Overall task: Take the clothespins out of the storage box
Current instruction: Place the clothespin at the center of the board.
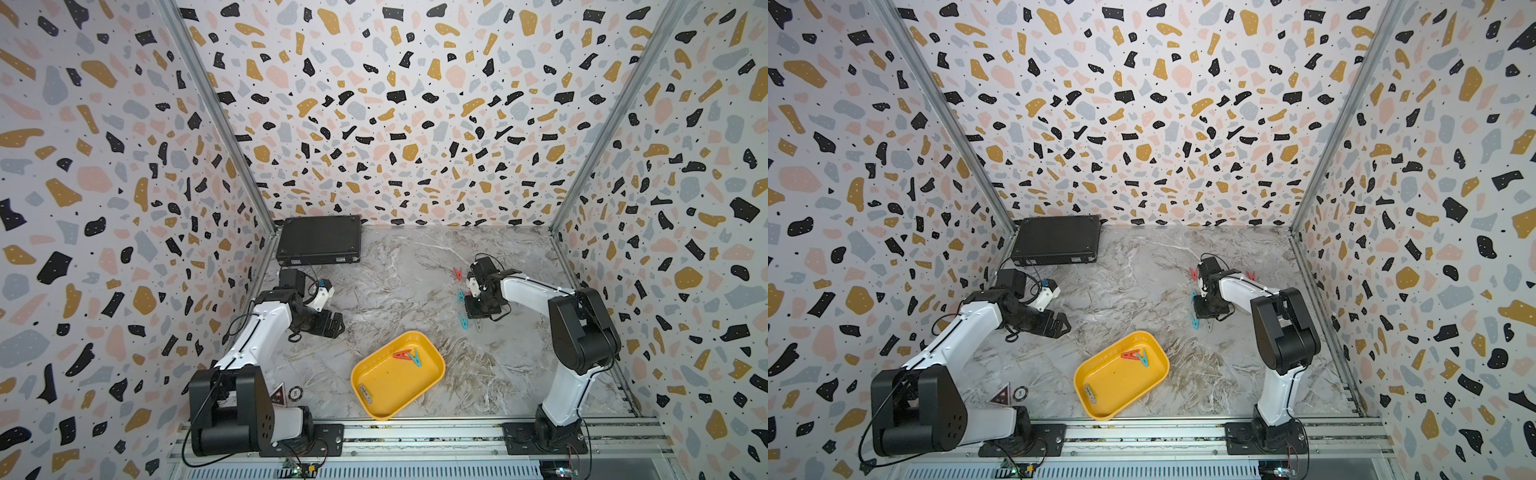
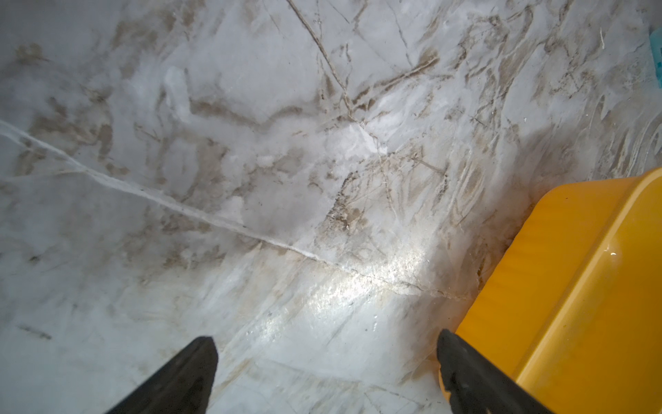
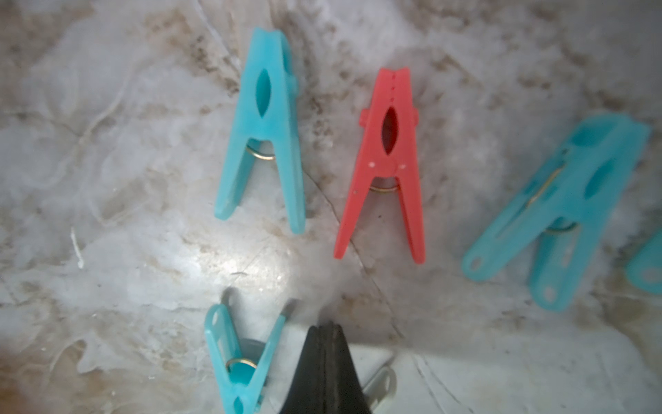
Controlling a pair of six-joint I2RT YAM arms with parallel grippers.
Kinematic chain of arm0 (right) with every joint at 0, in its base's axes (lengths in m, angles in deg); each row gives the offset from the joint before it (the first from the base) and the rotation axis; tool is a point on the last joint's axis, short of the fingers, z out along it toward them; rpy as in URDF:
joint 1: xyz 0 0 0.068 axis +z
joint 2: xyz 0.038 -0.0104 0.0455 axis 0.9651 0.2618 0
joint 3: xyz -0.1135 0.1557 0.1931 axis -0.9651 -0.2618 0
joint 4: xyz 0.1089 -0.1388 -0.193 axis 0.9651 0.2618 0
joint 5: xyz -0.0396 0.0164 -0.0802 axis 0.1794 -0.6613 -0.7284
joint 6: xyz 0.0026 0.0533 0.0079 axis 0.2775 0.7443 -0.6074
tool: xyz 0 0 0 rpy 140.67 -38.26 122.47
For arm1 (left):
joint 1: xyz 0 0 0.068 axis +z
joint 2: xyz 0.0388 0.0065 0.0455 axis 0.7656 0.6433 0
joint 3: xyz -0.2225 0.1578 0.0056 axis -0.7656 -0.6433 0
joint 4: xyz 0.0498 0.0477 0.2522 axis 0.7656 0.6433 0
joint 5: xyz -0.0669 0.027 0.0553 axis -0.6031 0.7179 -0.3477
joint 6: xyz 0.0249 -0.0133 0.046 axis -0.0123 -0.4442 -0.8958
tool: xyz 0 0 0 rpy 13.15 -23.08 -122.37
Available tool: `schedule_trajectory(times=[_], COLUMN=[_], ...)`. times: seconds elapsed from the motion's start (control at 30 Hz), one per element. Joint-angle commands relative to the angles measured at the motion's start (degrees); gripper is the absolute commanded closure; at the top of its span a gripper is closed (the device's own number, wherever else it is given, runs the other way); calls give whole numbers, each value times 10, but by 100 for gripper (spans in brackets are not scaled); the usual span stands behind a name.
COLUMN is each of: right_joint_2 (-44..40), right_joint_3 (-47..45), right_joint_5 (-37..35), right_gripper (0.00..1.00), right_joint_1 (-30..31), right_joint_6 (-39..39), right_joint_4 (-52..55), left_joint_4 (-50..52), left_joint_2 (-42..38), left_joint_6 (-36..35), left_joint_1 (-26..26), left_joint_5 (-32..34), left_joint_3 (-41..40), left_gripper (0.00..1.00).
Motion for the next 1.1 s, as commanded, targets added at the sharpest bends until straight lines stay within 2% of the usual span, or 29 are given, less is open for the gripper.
schedule_trajectory(times=[0.0,0.13,0.23,0.7,0.87,1.07], right_joint_2=[5,12,7,-46,-85,-168], right_joint_3=[13,23,18,37,46,56], right_joint_5=[-20,-16,-17,-9,5,53], right_gripper=[100,99,90,74,70,67], right_joint_1=[-1,-2,-2,-2,-2,7], right_joint_6=[-2,1,8,15,21,28], right_joint_4=[1,7,7,39,56,85], left_joint_4=[-4,-4,-4,-4,-4,-4], left_joint_2=[2,1,-2,0,-2,1], left_joint_6=[-2,-2,-3,-4,-4,-4], left_joint_1=[3,3,2,3,3,3], left_joint_5=[-4,-4,-4,-7,-7,-9], left_joint_3=[-6,-7,-7,-7,-8,-8], left_gripper=[0,0,0,0,0,0])
